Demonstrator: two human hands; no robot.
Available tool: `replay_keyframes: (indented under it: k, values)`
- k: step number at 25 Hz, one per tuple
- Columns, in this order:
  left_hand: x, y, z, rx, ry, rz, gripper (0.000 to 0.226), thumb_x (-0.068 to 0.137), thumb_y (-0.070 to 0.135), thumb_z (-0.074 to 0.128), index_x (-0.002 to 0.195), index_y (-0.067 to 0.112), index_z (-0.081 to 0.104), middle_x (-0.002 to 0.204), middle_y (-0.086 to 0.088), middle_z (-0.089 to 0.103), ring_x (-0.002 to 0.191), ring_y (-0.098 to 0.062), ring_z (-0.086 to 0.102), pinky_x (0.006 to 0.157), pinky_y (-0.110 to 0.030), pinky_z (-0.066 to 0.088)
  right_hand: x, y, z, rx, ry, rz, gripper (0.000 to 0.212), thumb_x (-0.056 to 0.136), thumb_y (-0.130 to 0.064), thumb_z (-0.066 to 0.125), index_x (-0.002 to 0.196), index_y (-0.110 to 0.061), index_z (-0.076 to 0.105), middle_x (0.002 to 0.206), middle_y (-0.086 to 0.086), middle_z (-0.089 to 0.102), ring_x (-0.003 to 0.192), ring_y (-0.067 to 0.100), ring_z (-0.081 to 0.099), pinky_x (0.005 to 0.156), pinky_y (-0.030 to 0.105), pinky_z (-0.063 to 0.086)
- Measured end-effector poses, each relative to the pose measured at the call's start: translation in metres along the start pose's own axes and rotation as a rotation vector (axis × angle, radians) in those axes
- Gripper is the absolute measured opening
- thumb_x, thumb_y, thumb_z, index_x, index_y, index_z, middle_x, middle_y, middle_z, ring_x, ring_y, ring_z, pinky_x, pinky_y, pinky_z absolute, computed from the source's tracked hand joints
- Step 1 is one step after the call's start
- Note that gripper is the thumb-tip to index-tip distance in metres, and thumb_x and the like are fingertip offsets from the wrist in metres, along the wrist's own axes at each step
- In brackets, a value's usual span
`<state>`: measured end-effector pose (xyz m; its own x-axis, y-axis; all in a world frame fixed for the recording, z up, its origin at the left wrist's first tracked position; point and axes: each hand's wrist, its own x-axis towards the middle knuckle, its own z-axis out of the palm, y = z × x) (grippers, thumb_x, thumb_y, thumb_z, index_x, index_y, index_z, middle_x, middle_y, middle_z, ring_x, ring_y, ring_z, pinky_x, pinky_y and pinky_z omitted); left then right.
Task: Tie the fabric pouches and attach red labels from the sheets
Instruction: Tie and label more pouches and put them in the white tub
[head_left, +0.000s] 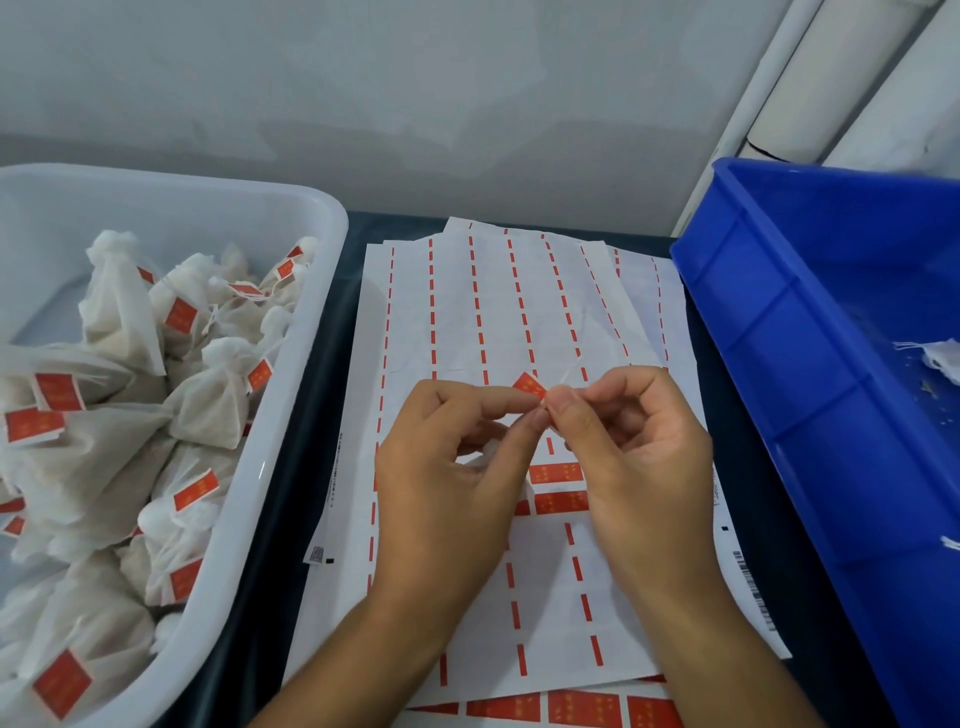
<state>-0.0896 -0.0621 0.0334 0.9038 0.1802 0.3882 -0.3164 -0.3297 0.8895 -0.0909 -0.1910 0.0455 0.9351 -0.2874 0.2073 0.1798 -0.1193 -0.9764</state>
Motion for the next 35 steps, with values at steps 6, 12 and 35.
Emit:
replay_keyframes:
  k: [6, 12, 35]
  values:
    - [0.001, -0.002, -0.002, 0.035, -0.023, -0.01, 0.013, 0.089, 0.038, 0.071, 0.102, 0.038, 0.074, 0.095, 0.018, 0.065, 0.096, -0.002, 0.064, 0.077, -0.008, 0.051, 0.001, 0.002, 0.0, 0.004, -0.033, -0.021, 0.017, 0.086, -0.034, 0.077, 0.094, -0.025, 0.066, 0.087, -0.008, 0.074, 0.083, 0.012, 0.074, 0.069, 0.015, 0.057]
    - [0.003, -0.007, 0.0, 0.04, -0.055, -0.074, 0.008, 0.094, 0.035, 0.069, 0.095, 0.043, 0.068, 0.093, 0.02, 0.063, 0.096, 0.0, 0.062, 0.074, -0.006, 0.049, 0.008, 0.003, -0.006, -0.055, -0.138, 0.02, 0.032, 0.083, -0.049, 0.073, 0.112, -0.038, 0.066, 0.111, -0.019, 0.072, 0.102, 0.006, 0.071, 0.075, 0.013, 0.056]
    - [0.008, -0.018, -0.009, -0.121, -0.195, -0.235, 0.069, 0.075, 0.055, 0.079, 0.135, 0.051, 0.044, 0.115, 0.019, 0.063, 0.11, -0.007, 0.063, 0.09, -0.025, 0.057, 0.017, -0.046, 0.025, -0.091, -0.229, -0.149, 0.013, 0.088, -0.042, 0.067, 0.093, -0.032, 0.074, 0.085, -0.013, 0.074, 0.082, 0.006, 0.072, 0.066, 0.011, 0.055]
